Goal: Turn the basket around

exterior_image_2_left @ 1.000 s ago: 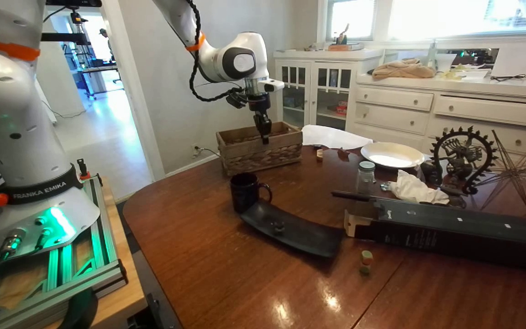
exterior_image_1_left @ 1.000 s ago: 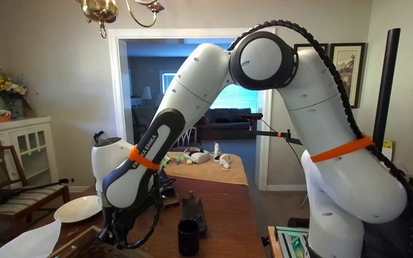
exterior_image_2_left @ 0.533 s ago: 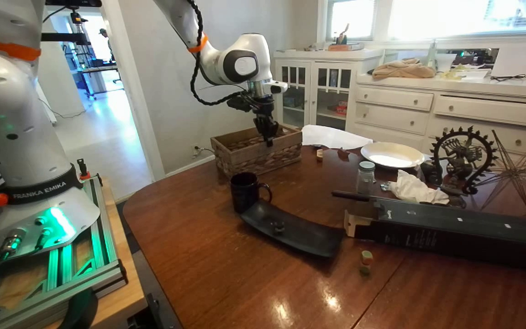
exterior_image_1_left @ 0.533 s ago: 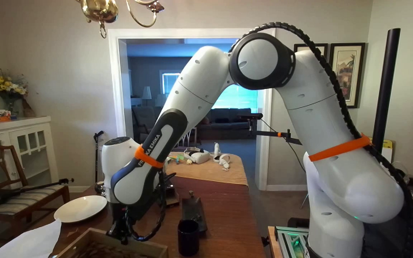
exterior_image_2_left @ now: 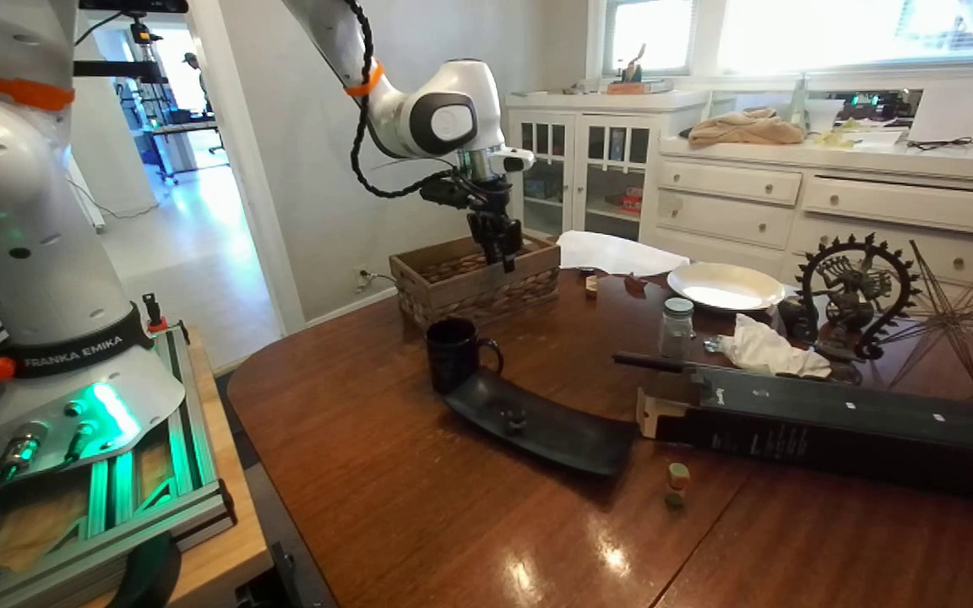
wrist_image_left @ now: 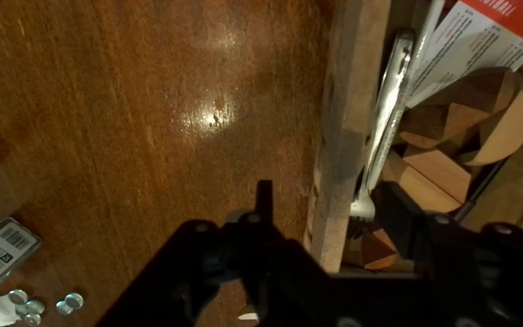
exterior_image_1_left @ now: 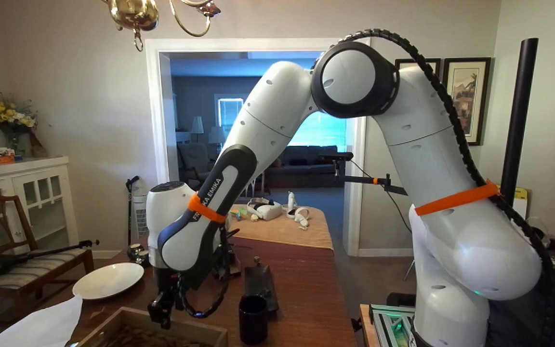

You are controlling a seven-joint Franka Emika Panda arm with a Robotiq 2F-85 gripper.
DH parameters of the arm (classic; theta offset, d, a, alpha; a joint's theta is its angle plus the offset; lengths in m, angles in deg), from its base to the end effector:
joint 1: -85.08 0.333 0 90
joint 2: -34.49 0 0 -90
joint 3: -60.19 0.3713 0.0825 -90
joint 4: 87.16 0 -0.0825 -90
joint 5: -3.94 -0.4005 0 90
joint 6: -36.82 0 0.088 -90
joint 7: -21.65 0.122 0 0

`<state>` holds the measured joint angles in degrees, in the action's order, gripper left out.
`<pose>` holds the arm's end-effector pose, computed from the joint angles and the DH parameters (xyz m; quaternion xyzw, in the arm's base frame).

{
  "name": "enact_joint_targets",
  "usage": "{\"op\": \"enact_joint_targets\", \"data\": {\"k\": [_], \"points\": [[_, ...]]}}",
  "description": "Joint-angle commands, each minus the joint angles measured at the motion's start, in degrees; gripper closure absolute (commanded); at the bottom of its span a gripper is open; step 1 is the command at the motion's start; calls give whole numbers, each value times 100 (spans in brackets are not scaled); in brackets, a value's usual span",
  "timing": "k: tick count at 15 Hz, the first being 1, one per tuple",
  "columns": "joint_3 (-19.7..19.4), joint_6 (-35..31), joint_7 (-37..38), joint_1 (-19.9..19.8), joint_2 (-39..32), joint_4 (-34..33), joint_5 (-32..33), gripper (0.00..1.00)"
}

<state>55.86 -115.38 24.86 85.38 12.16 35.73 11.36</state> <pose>0.6145 -0.0394 0.2533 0.9970 -0.0040 0.0602 0.0482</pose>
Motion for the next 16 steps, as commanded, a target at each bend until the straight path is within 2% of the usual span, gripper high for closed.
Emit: {"op": "enact_joint_targets", "data": {"k": [1,2,3,7,12,16], "points": [[-20,-131,243,68,394,383,-55,7],[-27,-27,426,108,458,397,-99,1],[-60,67,697,173,525,414,-105,0],[-85,566,1694,356,610,372,-142,0],[32,1485,2337,527,731,324,-137,0],[91,1959,2758,676,905,370,45,0]]}}
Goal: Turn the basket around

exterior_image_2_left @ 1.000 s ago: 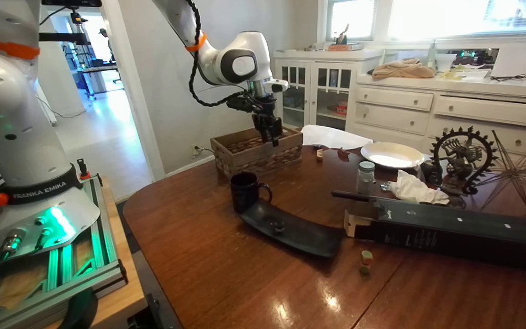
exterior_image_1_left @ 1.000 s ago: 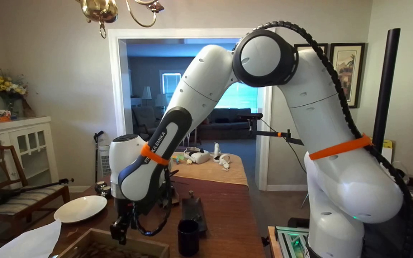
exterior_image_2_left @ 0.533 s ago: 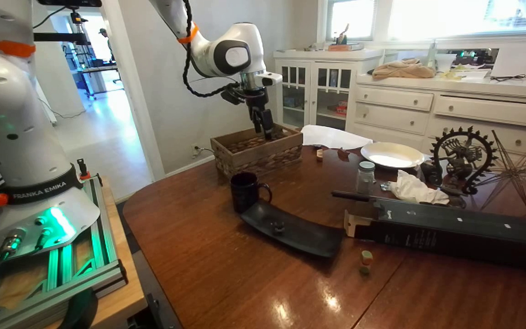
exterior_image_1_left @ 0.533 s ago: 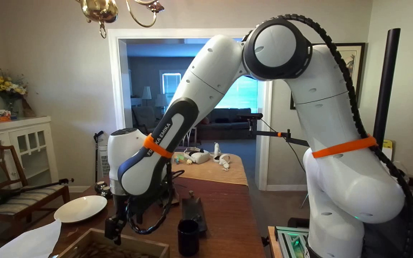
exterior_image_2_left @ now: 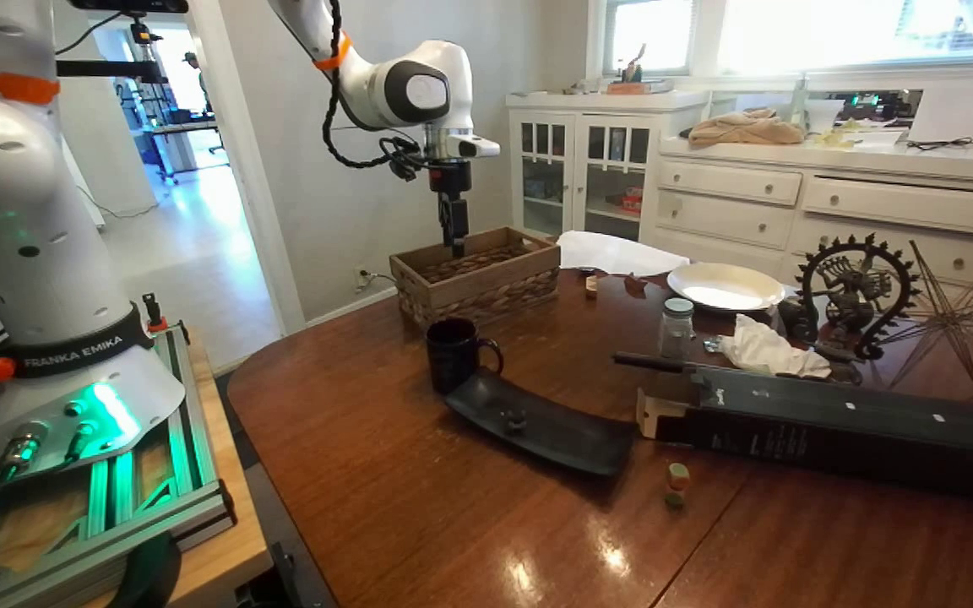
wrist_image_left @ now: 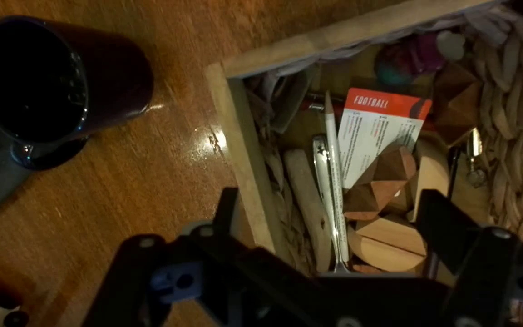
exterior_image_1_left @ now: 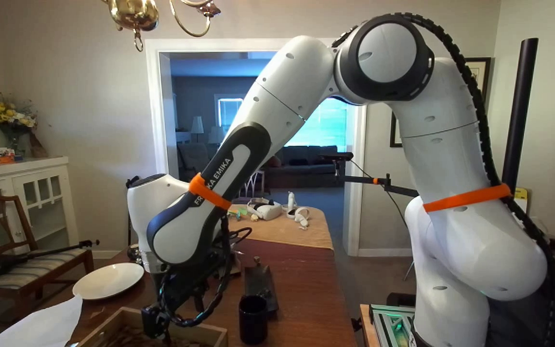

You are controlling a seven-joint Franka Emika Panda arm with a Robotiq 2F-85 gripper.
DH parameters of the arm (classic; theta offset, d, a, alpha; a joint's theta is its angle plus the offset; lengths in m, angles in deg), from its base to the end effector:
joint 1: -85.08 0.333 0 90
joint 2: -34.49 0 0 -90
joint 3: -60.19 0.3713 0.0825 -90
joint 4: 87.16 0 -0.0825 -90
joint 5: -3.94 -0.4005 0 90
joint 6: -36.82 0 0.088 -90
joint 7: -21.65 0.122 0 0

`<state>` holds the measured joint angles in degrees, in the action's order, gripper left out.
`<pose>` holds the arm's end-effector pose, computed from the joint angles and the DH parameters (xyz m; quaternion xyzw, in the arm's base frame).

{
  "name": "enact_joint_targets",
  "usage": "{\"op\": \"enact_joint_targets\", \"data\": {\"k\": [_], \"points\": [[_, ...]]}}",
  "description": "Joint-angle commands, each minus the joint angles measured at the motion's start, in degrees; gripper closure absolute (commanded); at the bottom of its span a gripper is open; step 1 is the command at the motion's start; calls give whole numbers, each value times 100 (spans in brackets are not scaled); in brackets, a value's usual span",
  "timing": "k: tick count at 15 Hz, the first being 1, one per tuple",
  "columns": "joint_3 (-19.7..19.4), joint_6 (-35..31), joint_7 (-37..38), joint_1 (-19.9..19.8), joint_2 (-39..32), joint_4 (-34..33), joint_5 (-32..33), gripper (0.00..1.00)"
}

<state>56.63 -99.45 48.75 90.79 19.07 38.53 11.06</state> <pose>0.5711 0.0193 0.2805 0.9835 -0.1690 -0.0284 0.0583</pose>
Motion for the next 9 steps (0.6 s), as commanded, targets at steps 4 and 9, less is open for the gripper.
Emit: {"op": "enact_joint_targets", "data": {"k": [4,9], "points": [[50,137,1063,358,317,258,433,0],[145,204,1231,351,183,94,425,0]]}}
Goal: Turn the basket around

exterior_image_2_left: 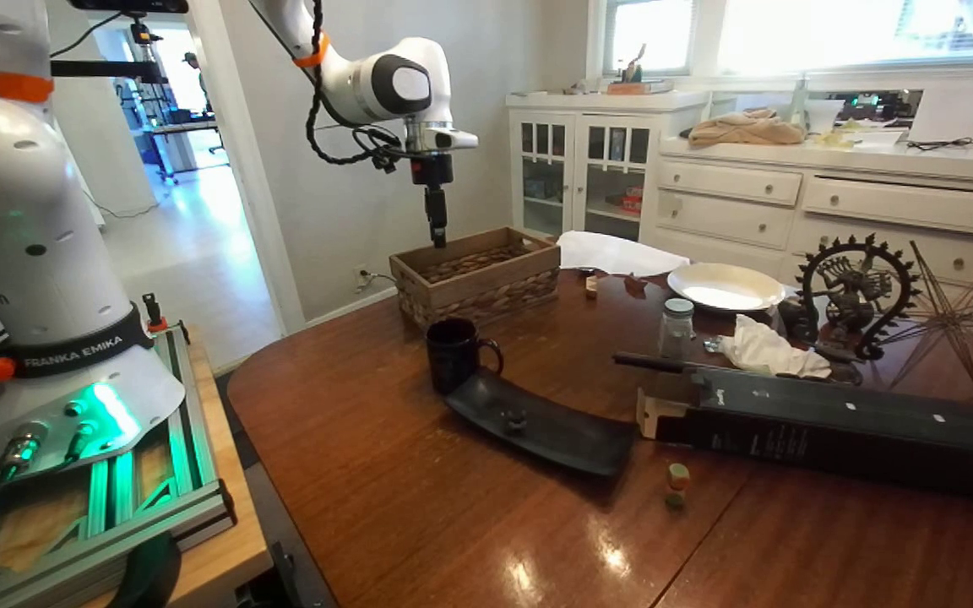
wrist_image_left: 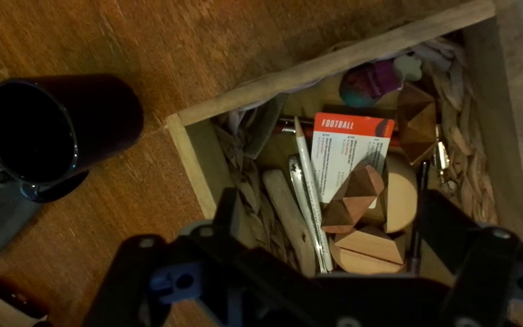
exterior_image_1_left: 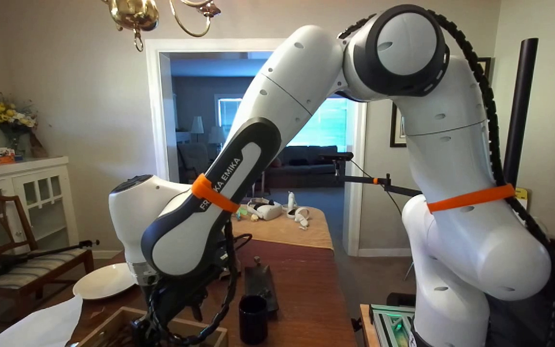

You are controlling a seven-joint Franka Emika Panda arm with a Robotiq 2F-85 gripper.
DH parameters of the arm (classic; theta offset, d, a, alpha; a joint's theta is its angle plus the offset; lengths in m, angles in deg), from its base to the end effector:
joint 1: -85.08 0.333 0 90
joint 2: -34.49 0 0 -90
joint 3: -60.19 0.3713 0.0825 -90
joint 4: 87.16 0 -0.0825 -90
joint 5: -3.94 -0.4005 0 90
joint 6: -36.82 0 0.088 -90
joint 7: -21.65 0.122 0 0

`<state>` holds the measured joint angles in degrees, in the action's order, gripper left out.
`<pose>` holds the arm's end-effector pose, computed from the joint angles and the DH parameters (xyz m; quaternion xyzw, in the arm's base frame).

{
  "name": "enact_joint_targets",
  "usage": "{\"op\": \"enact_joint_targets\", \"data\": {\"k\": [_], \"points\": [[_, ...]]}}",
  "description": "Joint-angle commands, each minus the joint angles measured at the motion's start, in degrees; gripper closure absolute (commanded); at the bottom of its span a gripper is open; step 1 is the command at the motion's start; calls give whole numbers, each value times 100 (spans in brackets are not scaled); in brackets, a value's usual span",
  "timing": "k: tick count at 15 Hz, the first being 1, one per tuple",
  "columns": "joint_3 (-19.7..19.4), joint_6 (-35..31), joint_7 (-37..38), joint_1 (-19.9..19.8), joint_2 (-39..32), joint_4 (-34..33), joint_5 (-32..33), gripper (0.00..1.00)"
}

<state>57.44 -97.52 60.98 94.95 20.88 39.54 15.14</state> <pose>0.5583 0.0650 0.2890 0.9745 -0.2063 -0.0195 0.0865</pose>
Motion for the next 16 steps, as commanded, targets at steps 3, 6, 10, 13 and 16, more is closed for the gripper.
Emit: {"op": "enact_joint_targets", "data": {"k": [3,6,10,13,16], "points": [[25,16,207,-40,-3,-14,114,0],[-87,-342,1023,68,14,74,509,0],[-133,-547,2112,86,58,103,887,0],[-45,-543,2485,28,42,187,747,0],[44,-480,2636,-20,37,310,517,0]]}}
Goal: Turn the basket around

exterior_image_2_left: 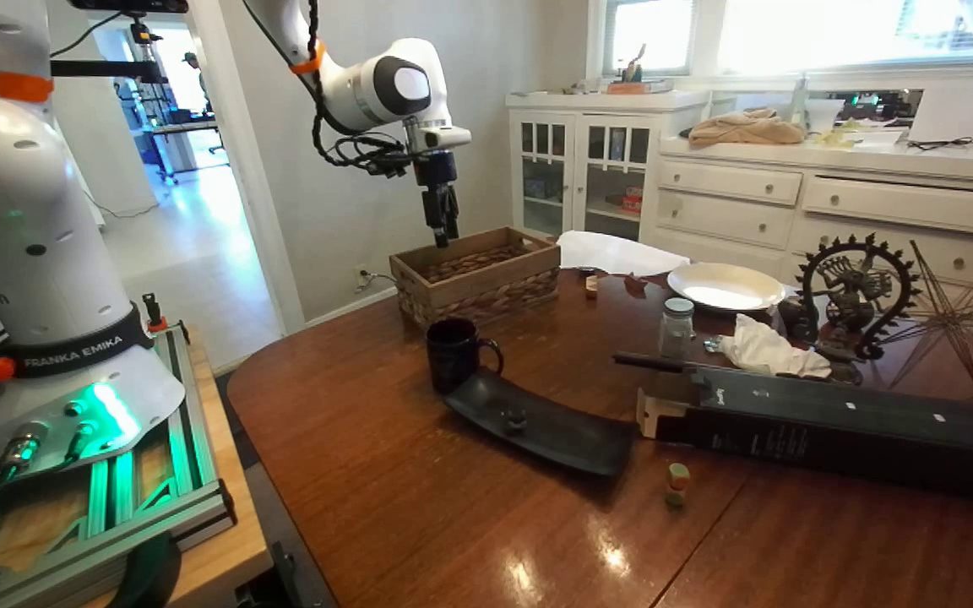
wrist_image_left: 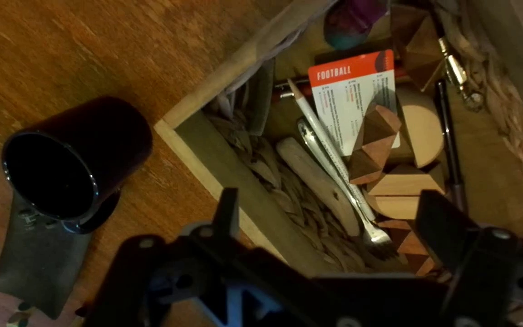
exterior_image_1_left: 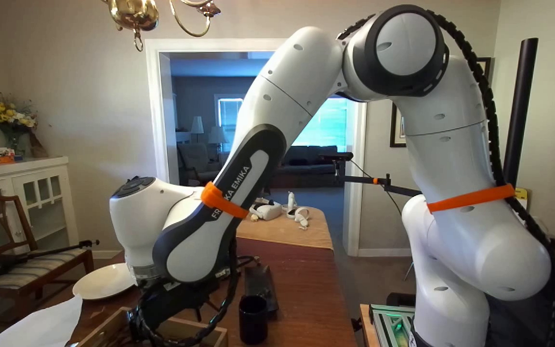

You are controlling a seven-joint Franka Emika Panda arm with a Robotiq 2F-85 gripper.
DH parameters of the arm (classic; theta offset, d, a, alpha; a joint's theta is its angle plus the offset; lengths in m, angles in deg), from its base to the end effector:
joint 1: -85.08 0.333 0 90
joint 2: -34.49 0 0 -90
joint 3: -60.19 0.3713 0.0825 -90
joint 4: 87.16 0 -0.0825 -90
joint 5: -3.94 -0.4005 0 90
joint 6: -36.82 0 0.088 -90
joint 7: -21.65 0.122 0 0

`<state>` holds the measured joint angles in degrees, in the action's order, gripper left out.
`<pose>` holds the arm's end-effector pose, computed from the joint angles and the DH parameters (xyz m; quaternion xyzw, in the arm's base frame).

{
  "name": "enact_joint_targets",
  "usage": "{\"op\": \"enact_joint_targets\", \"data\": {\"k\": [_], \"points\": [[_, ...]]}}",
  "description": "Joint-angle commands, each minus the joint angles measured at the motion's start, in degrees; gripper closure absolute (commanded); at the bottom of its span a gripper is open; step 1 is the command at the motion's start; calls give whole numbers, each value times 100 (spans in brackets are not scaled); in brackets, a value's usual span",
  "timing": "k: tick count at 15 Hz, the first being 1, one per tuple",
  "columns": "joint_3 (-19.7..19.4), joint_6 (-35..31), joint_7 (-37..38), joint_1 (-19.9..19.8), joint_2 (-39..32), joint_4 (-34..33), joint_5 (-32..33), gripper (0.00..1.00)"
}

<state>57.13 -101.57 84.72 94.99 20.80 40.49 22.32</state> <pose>0.5614 0.0629 0.2874 0.9276 -0.3564 0.0413 0.1044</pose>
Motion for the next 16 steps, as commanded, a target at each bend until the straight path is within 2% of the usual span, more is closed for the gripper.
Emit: {"op": "enact_joint_targets", "data": {"k": [1,5,13,14,16], "points": [[110,-44,275,-51,51,249,-348,0],[125,-140,425,-77,188,530,-735,0],[66,-545,1265,-111,561,1137,-692,0],[131,-699,1177,-164,570,1221,-888,0],[138,-858,1264,-145,551,1307,-857,0]]}}
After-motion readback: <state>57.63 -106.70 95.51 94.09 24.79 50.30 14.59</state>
